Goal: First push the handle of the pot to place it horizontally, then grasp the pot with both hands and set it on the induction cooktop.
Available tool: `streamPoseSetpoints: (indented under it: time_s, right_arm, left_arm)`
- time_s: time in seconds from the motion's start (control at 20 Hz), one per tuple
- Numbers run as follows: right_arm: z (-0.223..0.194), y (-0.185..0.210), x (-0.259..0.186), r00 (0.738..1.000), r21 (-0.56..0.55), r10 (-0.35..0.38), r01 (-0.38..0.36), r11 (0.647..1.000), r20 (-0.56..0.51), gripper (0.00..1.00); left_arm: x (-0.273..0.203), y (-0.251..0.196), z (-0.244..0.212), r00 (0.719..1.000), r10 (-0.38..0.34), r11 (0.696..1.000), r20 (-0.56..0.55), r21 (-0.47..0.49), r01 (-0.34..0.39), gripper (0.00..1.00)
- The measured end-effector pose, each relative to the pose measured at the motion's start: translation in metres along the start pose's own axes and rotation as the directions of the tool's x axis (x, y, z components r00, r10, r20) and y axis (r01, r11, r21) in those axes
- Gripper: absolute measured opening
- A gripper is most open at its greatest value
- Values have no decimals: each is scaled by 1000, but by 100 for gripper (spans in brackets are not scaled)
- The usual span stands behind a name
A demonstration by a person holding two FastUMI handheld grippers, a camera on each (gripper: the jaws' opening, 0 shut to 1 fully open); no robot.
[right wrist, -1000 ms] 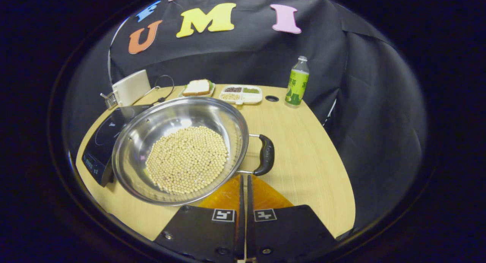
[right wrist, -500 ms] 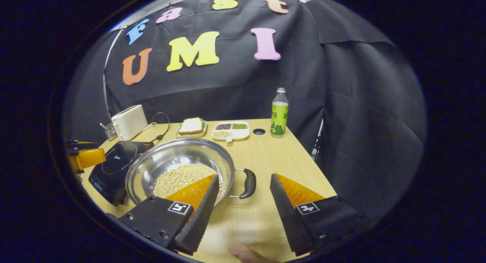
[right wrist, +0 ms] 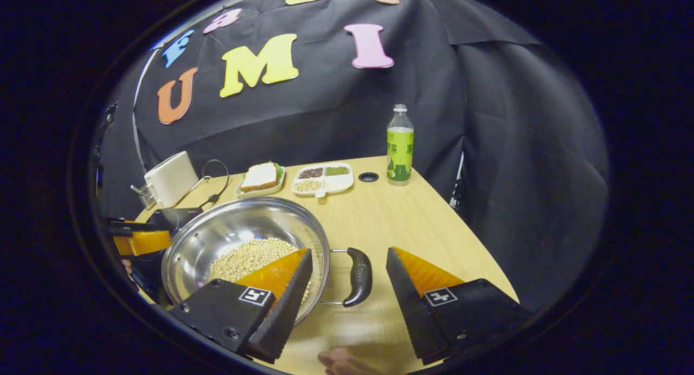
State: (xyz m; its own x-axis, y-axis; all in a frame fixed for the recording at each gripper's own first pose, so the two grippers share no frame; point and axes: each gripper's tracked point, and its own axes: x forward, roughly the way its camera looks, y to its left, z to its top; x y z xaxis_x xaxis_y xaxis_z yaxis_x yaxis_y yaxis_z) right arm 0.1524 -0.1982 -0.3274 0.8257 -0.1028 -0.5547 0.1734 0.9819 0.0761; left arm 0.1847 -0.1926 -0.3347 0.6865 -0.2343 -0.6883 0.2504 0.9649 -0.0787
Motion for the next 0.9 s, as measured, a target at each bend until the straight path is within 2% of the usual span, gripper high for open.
streamPoseSetpoints:
  time_s: [0.05, 0.1, 0.2, 0.3, 0.35, 0.4, 0.45, 0.5, 0.55, 0.6, 0.65, 0.7, 0.75, 0.8, 0.85, 0.9]
  right_arm:
    - [3, -1, 3, 1000, 20, 11, -11, 1000, 8, 88]
    - [5, -1, 6, 1000, 42, 20, -20, 999, 6, 87]
    - [-2, 3, 9, 998, 56, 50, -48, 997, -33, 86]
    - [-4, 5, 11, 996, 41, 65, -62, 997, -56, 85]
    - [-4, 4, 15, 996, 32, 58, -56, 998, -62, 84]
    - [-5, 3, 17, 996, 27, 51, -49, 998, -70, 80]
    - [-7, 1, 20, 996, 21, 37, -35, 999, -86, 83]
    - [-7, 6, 21, 994, 18, 55, -53, 998, -95, 73]
    - [-6, 4, 23, 994, 17, 46, -45, 999, -98, 73]
    - [-9, 7, 27, 993, 20, 44, -42, 999, -105, 62]
    - [-8, 4, 24, 993, 8, 43, -42, 999, -112, 63]
    - [-9, 4, 24, 992, 5, 45, -44, 999, -119, 65]
    - [-10, 4, 25, 990, 3, 45, -45, 999, -131, 65]
    - [-11, 4, 26, 988, 2, 47, -47, 999, -144, 65]
    - [-11, 3, 25, 986, 5, 50, -49, 999, -161, 65]
    - [-11, 3, 24, 982, 5, 55, -55, 998, -179, 64]
  left_arm:
    - [3, -6, -4, 999, -42, 999, -25, -19, 42, 93]
    - [8, -7, -7, 998, -41, 998, -48, -43, 39, 91]
    - [14, 2, -6, 998, -7, 1000, -63, -28, 6, 86]
    - [20, -1, -4, 997, -32, 999, -76, -40, 29, 85]
    - [22, 0, -6, 996, -19, 999, -84, -41, 15, 80]
    - [25, 0, -7, 995, -14, 999, -97, -42, 10, 80]
    - [29, 3, -9, 994, -11, 999, -110, -42, 6, 89]
    - [32, 4, -13, 992, -10, 999, -129, -41, 5, 75]
    - [36, 4, -21, 987, -16, 999, -157, -52, 8, 86]
    - [35, 6, -17, 990, -4, 999, -143, -46, -3, 85]
    - [39, 9, -15, 990, -7, 998, -141, -55, -1, 81]
    - [40, 9, -16, 988, -10, 998, -152, -70, 0, 66]
    - [39, 8, -17, 988, -16, 997, -151, -75, 5, 62]
    - [39, 9, -18, 987, -24, 997, -156, -73, 13, 61]
    - [38, 9, -17, 988, -28, 998, -153, -66, 18, 70]
    - [38, 9, -17, 988, -26, 998, -152, -53, 18, 60]
